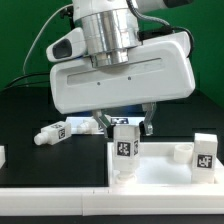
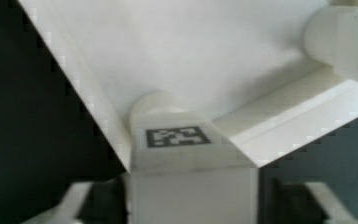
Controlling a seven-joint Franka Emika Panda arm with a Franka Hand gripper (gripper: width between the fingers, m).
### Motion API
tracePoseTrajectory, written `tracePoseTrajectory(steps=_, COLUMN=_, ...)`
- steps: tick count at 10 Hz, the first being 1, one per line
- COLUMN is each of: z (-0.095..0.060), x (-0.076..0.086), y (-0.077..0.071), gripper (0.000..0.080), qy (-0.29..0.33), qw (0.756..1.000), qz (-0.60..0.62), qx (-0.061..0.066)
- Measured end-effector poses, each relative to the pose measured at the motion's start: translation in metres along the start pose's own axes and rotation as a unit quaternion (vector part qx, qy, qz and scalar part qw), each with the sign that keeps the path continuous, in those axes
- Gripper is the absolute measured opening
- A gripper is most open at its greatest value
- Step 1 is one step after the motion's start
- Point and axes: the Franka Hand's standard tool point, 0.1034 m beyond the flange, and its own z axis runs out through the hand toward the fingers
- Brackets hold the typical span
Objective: Assemble square table
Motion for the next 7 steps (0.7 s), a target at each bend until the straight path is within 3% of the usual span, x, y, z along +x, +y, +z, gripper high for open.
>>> tracePoseTrajectory(steps=4, z=-0.001, x=0.006, y=0.002, gripper=0.0296, qy=-0.011, qw=0.989, qz=0.149, qx=0.000)
tracePoseTrajectory(steps=7, z=0.000, x=0.020, y=0.011, gripper=0.0296, qy=-0.020, qw=0.941, qz=0.339, qx=-0.009)
